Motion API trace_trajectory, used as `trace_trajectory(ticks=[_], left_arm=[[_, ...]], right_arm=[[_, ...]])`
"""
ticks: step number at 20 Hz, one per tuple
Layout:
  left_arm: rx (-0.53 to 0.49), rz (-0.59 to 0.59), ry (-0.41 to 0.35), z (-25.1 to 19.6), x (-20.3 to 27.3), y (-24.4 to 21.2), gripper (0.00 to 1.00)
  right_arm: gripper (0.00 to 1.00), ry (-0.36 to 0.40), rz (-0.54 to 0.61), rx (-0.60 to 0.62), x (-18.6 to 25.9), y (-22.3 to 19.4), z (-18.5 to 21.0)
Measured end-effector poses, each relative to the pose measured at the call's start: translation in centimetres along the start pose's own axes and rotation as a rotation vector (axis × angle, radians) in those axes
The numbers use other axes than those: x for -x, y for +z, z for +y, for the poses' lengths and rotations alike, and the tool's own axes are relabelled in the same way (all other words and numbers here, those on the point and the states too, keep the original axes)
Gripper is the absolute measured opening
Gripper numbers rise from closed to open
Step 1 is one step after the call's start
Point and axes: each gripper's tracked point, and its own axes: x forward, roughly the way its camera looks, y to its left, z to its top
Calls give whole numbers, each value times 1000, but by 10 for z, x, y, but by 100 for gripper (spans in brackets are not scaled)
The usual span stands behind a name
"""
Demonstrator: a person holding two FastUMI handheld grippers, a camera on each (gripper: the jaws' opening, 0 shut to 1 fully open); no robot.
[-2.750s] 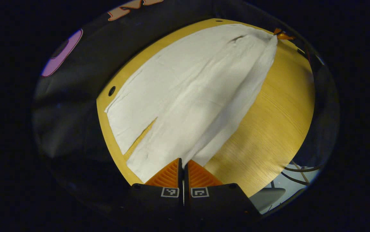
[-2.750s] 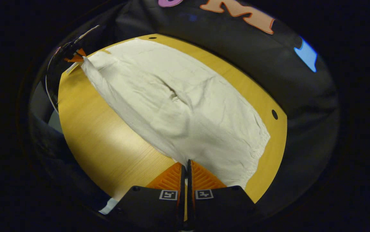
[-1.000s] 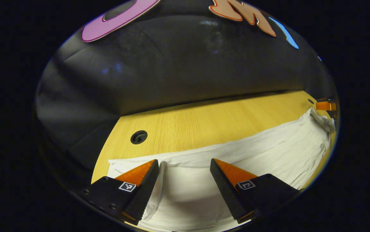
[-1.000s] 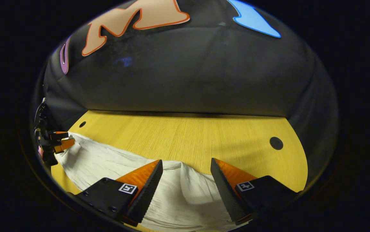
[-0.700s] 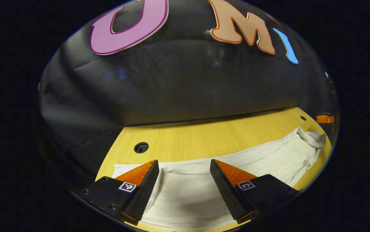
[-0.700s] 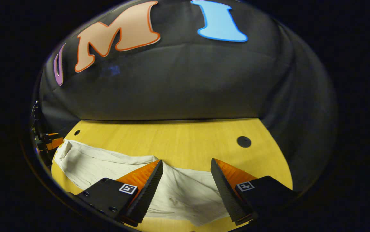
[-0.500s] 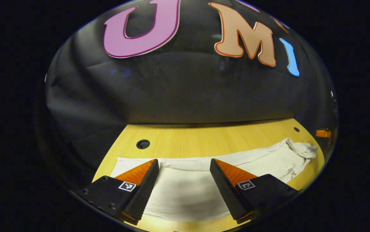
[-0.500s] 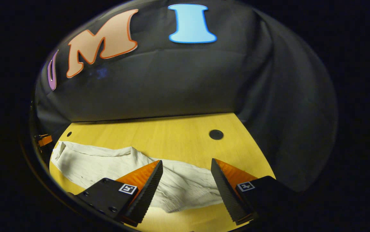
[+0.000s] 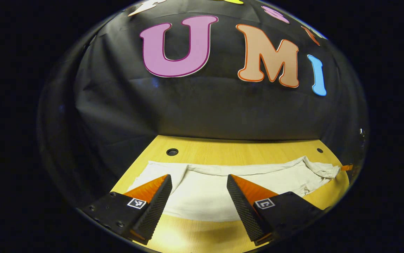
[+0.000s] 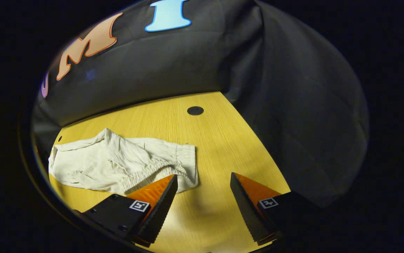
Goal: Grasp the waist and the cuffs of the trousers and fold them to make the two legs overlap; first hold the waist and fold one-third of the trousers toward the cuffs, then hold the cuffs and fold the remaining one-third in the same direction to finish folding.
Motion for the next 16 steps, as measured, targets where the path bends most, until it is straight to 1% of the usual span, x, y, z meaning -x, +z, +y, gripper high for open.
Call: trace_trajectory(ticks=[1, 2, 3, 4, 6, 7, 8, 9, 10, 11, 12, 13, 14, 15, 16], left_arm=[[9, -2, 6, -1, 6, -2, 95], [16, 1, 17, -2, 12, -4, 95], [20, 5, 24, -2, 18, -6, 96], [18, 6, 37, -2, 23, -7, 96], [7, 10, 60, 0, 29, -9, 96], [5, 13, 66, -1, 31, -10, 95], [6, 13, 69, -3, 34, -9, 96], [7, 11, 70, -5, 37, -8, 96], [10, 11, 72, -7, 39, -8, 95], [15, 5, 72, -11, 41, -7, 96], [21, 2, 71, -15, 42, -7, 96], [27, 2, 69, -19, 44, -8, 95], [31, -1, 66, -23, 46, -7, 96], [33, -3, 63, -26, 47, -7, 96], [33, -5, 60, -29, 47, -7, 95]], right_arm=[[92, 5, 16, -1, -5, -7, 0], [96, 13, 28, -7, -9, -11, 2], [93, 31, 41, -21, -13, -16, 6], [97, 56, 47, -45, -16, -17, 12], [97, 91, 47, -94, -24, -18, 23], [93, 103, 44, -117, -23, -18, 26], [97, 115, 44, -145, -23, -16, 29], [97, 130, 47, -171, -25, -15, 33], [92, 151, 48, -197, -27, -15, 37], [92, 180, 56, -222, -28, -15, 43], [94, 209, 67, -248, -27, -16, 48], [84, 230, 77, -273, -26, -17, 54], [80, 229, 74, -290, -29, -16, 55], [67, 225, 73, -293, -31, -17, 55], [47, 210, 63, -295, -32, -16, 52]])
